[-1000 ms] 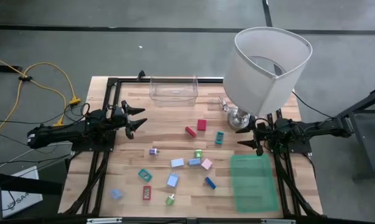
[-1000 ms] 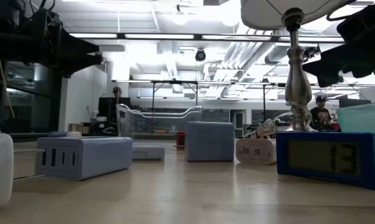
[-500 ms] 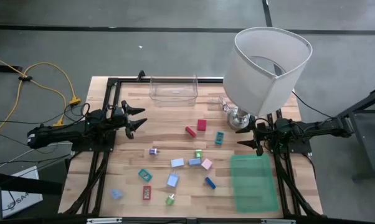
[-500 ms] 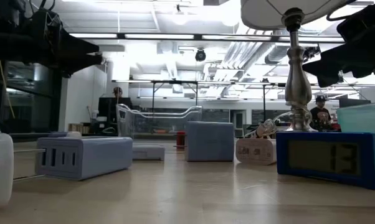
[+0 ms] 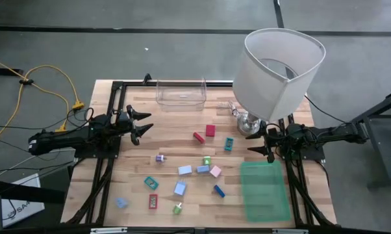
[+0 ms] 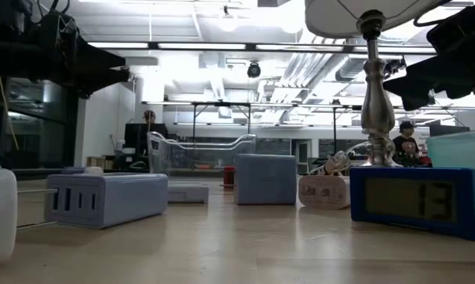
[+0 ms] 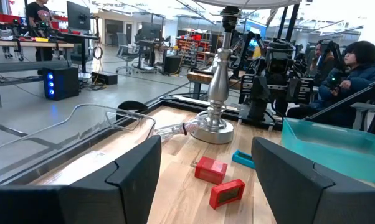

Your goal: Pick & Place Office items

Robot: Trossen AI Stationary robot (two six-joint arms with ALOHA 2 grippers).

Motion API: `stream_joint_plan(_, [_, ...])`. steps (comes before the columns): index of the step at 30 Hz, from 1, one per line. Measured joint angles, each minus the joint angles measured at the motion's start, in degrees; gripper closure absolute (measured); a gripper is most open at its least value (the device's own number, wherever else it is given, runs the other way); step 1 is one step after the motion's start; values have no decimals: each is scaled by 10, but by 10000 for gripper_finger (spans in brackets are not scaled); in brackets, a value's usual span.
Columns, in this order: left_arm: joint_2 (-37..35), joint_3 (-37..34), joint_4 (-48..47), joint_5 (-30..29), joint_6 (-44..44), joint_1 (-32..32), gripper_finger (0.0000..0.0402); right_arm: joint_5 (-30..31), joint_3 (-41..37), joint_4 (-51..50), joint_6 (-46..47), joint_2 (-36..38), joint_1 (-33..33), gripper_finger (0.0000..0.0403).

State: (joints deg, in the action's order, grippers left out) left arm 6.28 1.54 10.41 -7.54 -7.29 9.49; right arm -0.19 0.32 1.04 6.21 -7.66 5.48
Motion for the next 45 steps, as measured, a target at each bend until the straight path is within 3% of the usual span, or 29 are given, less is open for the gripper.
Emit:
stream_joint_plan(39, [1, 2, 4, 0, 7, 0, 158, 0, 0, 0, 0, 0, 0, 188])
stream_joint_plan(45, [53, 27, -2, -1, 13, 0, 158, 0, 0, 0, 0, 0, 0, 188])
